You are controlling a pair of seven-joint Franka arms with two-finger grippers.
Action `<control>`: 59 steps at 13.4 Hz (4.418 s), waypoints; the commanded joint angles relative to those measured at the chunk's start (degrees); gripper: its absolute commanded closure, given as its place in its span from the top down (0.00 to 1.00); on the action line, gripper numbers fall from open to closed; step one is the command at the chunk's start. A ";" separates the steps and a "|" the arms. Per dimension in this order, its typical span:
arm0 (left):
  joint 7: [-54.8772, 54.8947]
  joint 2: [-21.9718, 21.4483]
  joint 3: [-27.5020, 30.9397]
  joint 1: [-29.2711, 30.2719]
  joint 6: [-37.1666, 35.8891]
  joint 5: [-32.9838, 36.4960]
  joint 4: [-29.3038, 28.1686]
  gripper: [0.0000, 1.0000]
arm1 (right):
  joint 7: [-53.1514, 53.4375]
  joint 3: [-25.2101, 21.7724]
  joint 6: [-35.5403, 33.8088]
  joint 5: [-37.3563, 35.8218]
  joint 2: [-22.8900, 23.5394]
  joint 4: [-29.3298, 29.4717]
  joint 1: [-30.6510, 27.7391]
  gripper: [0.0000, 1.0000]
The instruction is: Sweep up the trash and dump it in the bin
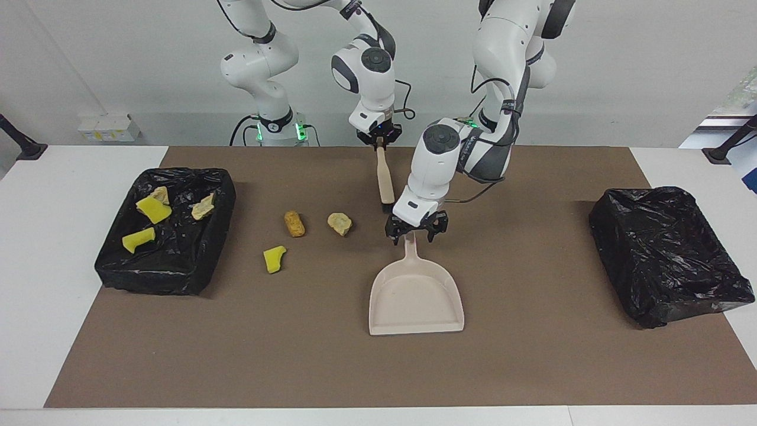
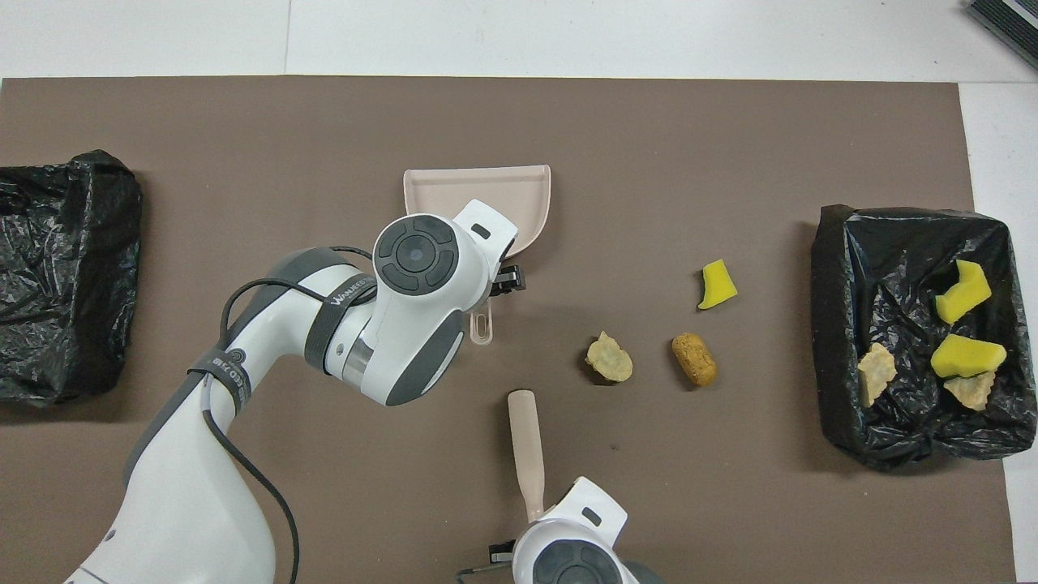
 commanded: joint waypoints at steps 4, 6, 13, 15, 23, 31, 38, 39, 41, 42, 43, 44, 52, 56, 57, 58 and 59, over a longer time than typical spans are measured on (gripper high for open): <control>0.63 -0.50 -0.12 0.03 1.29 0.66 -1.16 0.13 | -11.06 -0.24 -14.82 1.36 -12.52 -0.73 -15.79 0.00; 1.78 -0.50 -0.12 -0.32 1.29 0.66 -1.25 0.20 | -13.17 -0.33 -18.61 0.31 -12.70 2.69 -21.32 0.00; 25.99 -1.29 1.01 0.99 -0.90 0.66 -0.99 0.00 | -28.10 -0.15 -11.43 -9.34 -6.58 4.98 -35.40 0.00; 34.60 -2.43 1.46 2.92 -4.15 0.75 0.06 0.00 | -29.26 -0.15 -8.44 -16.36 -0.16 7.88 -37.86 0.00; 68.62 -10.78 1.63 11.09 -26.72 5.32 1.30 0.00 | -33.38 0.38 -5.85 -25.89 6.64 9.39 -43.34 0.00; 84.89 -20.80 1.28 9.09 -17.72 9.10 -17.68 0.00 | -29.64 0.38 -8.17 -13.32 4.17 7.10 -37.52 0.00; 86.59 -16.41 1.28 6.00 -10.93 9.19 -18.22 0.00 | -9.70 0.55 -5.70 -4.72 6.02 9.81 -27.43 0.00; 86.59 -16.41 1.28 5.92 -10.76 9.19 -18.30 0.00 | -8.10 0.47 -5.70 -2.36 6.89 11.04 -25.76 0.00; 86.59 -16.33 1.28 5.91 -10.14 9.19 -18.48 0.00 | -2.85 0.55 -4.04 -0.67 9.08 12.54 -23.22 0.00; 86.59 -16.41 1.28 5.91 -9.97 9.19 -18.65 0.00 | -1.25 0.55 -3.33 -0.66 10.23 13.68 -21.72 0.00; 86.59 -16.41 1.28 5.91 -9.96 9.19 -18.65 0.00 | -0.71 0.55 -3.76 0.03 11.63 15.69 -20.49 0.00; 86.51 -16.41 1.28 5.91 -9.96 9.19 -18.65 0.00 | -0.79 0.55 -4.03 1.78 12.95 17.28 -20.04 0.00; 86.42 -15.62 1.19 5.74 -12.43 9.01 -18.65 0.00 | -23.73 0.29 -9.29 22.68 11.04 21.15 -20.46 0.00; 85.98 -16.15 1.11 5.74 -12.16 9.01 -19.79 0.00 | -22.24 -0.77 -21.41 17.20 4.90 21.17 -25.99 0.00; 86.06 -16.32 1.11 5.74 -11.81 9.01 -20.58 0.00 | -22.06 -0.94 -23.09 15.70 2.79 20.21 -27.23 0.00; 86.06 -16.50 1.11 5.74 -11.90 9.01 -20.59 0.00 | -21.54 -0.94 -24.23 12.99 0.50 18.63 -28.72 0.00; 86.06 -16.50 1.11 5.83 -11.81 9.01 -20.59 0.00 | -21.36 -0.85 -25.12 10.00 -1.26 17.22 -30.47 0.00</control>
